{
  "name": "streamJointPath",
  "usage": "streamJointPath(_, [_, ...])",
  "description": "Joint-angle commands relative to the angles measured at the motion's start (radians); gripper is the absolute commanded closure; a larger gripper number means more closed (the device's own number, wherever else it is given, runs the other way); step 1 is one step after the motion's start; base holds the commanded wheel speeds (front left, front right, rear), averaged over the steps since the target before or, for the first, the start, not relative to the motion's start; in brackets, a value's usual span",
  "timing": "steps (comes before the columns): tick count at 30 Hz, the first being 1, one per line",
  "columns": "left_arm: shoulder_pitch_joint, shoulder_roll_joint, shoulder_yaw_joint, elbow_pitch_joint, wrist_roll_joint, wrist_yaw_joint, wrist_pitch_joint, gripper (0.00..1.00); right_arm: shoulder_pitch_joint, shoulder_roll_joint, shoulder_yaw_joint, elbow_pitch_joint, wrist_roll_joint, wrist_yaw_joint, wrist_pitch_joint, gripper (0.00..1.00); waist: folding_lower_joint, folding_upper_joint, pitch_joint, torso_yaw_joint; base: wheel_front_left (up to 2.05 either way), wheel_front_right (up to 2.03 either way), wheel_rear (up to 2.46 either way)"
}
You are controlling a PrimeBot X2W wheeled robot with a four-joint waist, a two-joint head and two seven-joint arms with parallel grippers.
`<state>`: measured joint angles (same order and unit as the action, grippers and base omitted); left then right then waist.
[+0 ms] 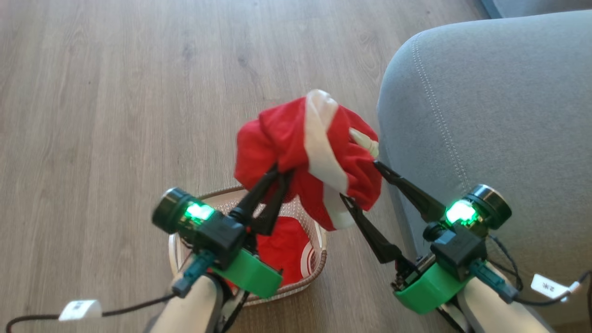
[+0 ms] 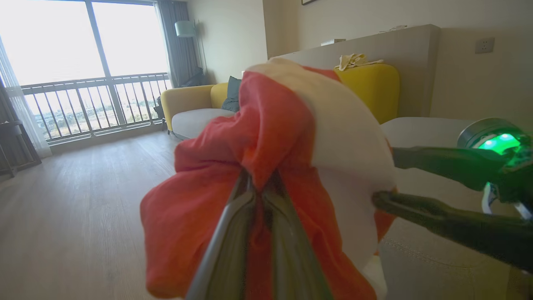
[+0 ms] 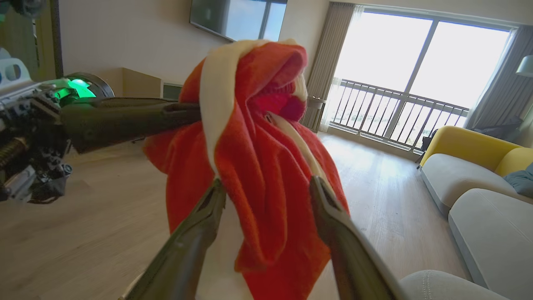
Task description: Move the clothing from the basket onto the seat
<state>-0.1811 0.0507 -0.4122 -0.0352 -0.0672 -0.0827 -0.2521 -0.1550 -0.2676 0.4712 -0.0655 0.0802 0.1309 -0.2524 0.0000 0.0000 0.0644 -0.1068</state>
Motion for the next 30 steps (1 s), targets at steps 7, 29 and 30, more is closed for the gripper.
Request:
streamJointPath(7, [-0.059,0.012,-0.038,-0.021,0.042,-0.030,-0.010,1.00,-0.091,-0.015,0.051,0.017,-0.011,0.000,-0.009,0.00,0.0000,0.0000,0.015,0.017,0.00,0.00,0.00])
streamJointPath(29, [-0.077,0.030,-0.141,-0.019,-0.006,-0.047,-0.010,1.00,-0.143,0.041,0.059,0.098,0.015,0.000,-0.009,1.00,0.0000,0.0000,0.020,0.040,0.00,0.00,0.00])
streamJointPath(30, [-0.077,0.029,-0.138,-0.019,-0.006,-0.047,-0.010,1.00,-0.142,0.042,0.055,0.094,0.014,0.000,-0.009,1.00,0.0000,0.0000,0.022,0.040,0.00,0.00,0.00])
